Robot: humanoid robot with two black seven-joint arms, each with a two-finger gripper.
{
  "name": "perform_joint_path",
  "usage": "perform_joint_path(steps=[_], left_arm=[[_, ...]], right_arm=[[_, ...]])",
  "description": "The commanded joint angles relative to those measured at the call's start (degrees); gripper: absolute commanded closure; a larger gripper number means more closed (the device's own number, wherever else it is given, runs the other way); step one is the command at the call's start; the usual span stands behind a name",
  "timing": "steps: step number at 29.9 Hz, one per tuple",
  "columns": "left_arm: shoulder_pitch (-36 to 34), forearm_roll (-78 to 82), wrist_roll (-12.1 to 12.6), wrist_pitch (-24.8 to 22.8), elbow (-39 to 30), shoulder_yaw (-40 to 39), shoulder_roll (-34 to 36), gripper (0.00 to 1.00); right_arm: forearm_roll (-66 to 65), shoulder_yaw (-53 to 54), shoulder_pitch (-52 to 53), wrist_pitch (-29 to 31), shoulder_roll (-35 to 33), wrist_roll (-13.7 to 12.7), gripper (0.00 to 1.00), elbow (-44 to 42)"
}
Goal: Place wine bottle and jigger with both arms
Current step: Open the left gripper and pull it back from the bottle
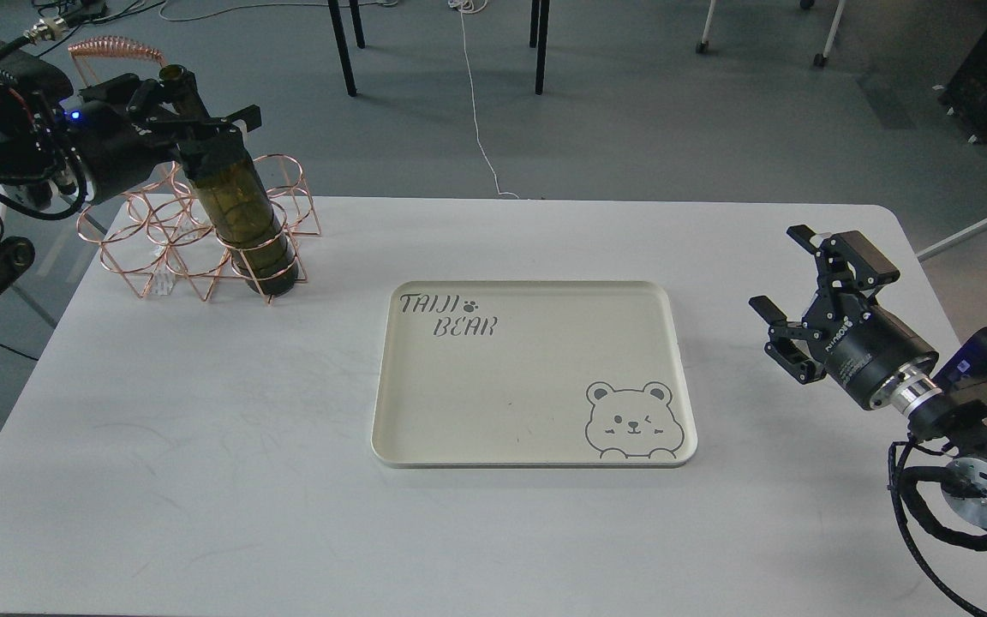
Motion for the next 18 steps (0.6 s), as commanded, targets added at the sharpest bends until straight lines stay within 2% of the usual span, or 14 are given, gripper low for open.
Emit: perform_joint_path(steps=[1, 8, 13, 18], left_arm=[[0.5, 0.0, 0.0, 0.0, -1.3, -0.1, 2.0, 0.02], [4.9, -3.5, 0.0, 0.0, -9.1, -0.3, 8.9, 0.02], [10.9, -15.8, 0.0, -0.2, -16.2, -1.0, 12.8, 0.02], [19.9, -32.8, 0.0, -0.1, -24.8, -5.4, 12.0, 0.02]], right_arm=[[0.0, 0.0, 0.0, 0.0, 0.0, 0.0, 0.01, 0.1], [0.0, 0.3, 0.0, 0.0, 0.1, 0.0, 0.01, 0.0], [0.1, 0.4, -0.1, -0.1, 1.1, 0.0, 0.01, 0.2], [0.1, 1.5, 0.0, -0.2, 3.7, 0.0, 0.01, 0.0]])
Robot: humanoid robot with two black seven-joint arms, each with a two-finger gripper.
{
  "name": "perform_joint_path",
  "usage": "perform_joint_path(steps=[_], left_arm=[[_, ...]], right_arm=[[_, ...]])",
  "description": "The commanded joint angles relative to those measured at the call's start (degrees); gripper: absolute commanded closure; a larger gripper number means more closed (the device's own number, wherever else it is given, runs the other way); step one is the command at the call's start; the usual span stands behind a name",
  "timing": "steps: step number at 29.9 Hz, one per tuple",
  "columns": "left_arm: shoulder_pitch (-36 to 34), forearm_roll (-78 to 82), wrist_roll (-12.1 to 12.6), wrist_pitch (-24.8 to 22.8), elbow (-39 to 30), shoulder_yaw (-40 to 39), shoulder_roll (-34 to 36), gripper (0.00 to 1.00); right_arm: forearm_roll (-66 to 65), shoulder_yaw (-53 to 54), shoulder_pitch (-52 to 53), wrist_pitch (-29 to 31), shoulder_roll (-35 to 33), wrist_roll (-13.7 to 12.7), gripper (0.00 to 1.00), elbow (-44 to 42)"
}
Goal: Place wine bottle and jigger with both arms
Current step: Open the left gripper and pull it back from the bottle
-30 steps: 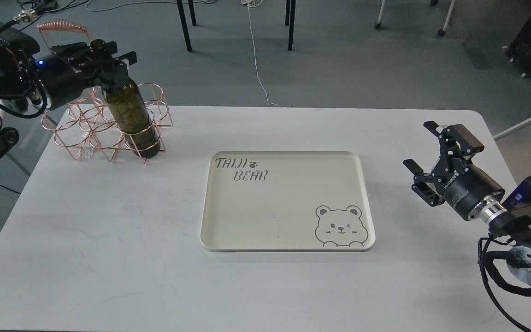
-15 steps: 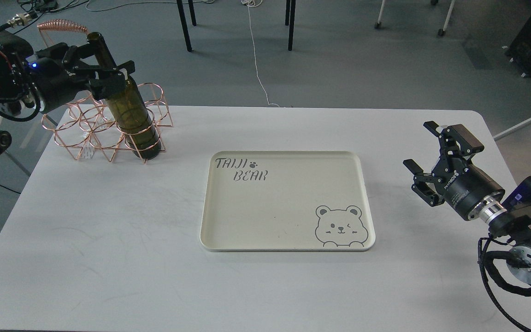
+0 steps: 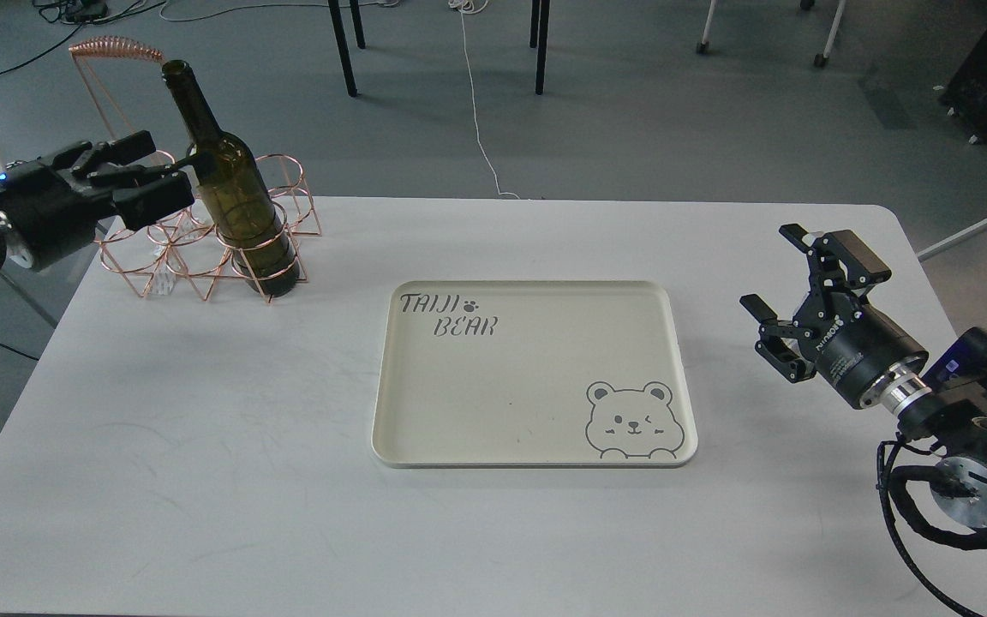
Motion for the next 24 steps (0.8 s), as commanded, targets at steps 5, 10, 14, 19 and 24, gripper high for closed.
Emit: perform_joint_path(steps=[5, 10, 14, 19, 24], left_arm=[[16.2, -21.5, 0.0, 0.1, -9.4, -16.0, -9.2, 0.02], [25.5, -23.0, 0.0, 0.1, -10.9, -21.2, -16.7, 0.02], [29.5, -23.4, 0.0, -0.4, -11.0, -23.7, -22.3, 0.02], [32.8, -26.8, 3.6, -3.9, -10.9, -29.0, -30.6, 0.02], [33.3, -31.2, 5.3, -7.6, -10.6, -31.7, -33.6, 0.02]], right_arm=[[0.1, 1.1, 0.1, -0.1, 2.0, 0.0, 0.01, 0.0], [0.1, 1.3, 0.1, -0.1, 3.9, 0.0, 0.01, -0.3], [0.2, 1.5, 0.0, -0.1, 4.4, 0.0, 0.01, -1.1], [0.3, 1.6, -0.3, -0.1, 5.4, 0.0, 0.01, -3.2], [0.4, 2.1, -0.5, -0.1, 5.3, 0.0, 0.01, -3.1]])
